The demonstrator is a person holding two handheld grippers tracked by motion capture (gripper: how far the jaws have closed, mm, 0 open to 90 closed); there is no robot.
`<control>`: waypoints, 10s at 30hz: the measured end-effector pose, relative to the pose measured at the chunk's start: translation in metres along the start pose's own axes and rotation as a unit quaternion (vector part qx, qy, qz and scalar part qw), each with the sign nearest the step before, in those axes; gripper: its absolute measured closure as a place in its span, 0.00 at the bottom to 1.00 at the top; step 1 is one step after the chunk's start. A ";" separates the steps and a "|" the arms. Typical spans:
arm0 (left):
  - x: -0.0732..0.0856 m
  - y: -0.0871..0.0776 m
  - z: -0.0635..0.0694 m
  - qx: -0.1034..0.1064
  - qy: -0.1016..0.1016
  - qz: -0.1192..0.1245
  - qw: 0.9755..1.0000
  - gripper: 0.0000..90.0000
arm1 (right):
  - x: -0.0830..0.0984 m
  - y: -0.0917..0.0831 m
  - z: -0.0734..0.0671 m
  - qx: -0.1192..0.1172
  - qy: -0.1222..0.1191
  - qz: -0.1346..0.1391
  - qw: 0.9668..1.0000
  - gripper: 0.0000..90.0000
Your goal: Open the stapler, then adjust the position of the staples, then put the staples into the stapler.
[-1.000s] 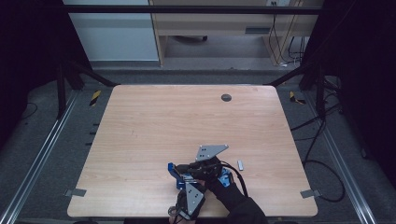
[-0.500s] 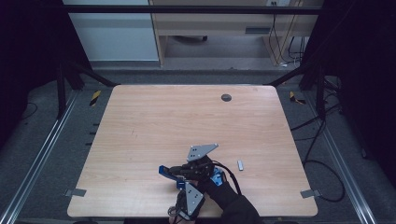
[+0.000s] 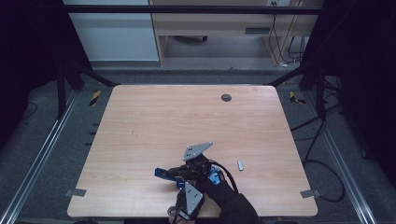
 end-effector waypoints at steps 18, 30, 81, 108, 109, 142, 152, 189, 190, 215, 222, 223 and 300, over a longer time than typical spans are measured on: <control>0.000 0.000 0.000 0.001 0.002 0.001 1.000 1.00 | 0.004 0.011 0.004 -0.005 0.009 -0.032 0.999 1.00; 0.000 0.000 0.000 0.002 0.002 0.001 1.000 1.00 | 0.007 0.018 0.005 -0.001 0.012 -0.067 0.998 1.00; -0.017 -0.017 -0.005 0.101 0.003 -0.001 0.995 0.66 | 0.026 -0.096 0.064 0.218 0.039 0.037 0.975 0.42; -0.097 -0.040 -0.081 0.117 0.065 0.000 0.991 0.45 | 0.077 -0.171 0.084 0.319 0.115 -0.028 0.940 0.65; -0.097 -0.041 -0.085 0.116 0.066 -0.003 0.991 0.44 | 0.078 -0.171 0.084 0.322 0.115 -0.032 0.939 0.65; -0.016 -0.085 -0.224 -0.016 0.011 -0.063 0.998 0.39 | 0.113 -0.158 0.094 0.345 0.160 -0.074 0.922 0.61; -0.007 -0.082 -0.235 -0.034 0.003 -0.072 0.997 0.39 | 0.116 -0.153 0.098 0.333 0.185 -0.086 0.920 0.75; -0.002 -0.081 -0.239 -0.037 0.012 -0.090 0.995 0.39 | 0.118 -0.159 0.094 0.339 0.193 -0.111 0.914 0.74; -0.002 -0.081 -0.239 -0.037 0.012 -0.090 0.995 0.39 | 0.119 -0.159 0.093 0.336 0.199 -0.115 0.913 0.74; 0.000 -0.078 -0.240 -0.037 0.016 -0.098 0.994 0.39 | 0.118 -0.156 0.097 0.339 0.211 -0.130 0.908 0.79; 0.000 -0.079 -0.240 -0.037 0.016 -0.097 0.994 0.39 | 0.119 -0.151 0.098 0.329 0.213 -0.139 0.909 0.81; 0.000 -0.078 -0.239 -0.037 0.017 -0.098 0.994 0.39 | 0.119 -0.150 0.097 0.325 0.215 -0.140 0.910 0.81; 0.005 -0.071 -0.241 -0.034 0.020 -0.121 0.992 0.38 | 0.049 -0.164 0.053 0.178 0.027 -0.083 0.980 0.86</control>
Point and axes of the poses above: each handheld gripper's, and its own axes: y roughly forward along the jaws, x roughly out of its underside, z roughly to its right, the point moved 7 cm from there along y, roughly forward along the jaws, and after that the axes turned 2 degrees about -z, right-handed, at the moved point
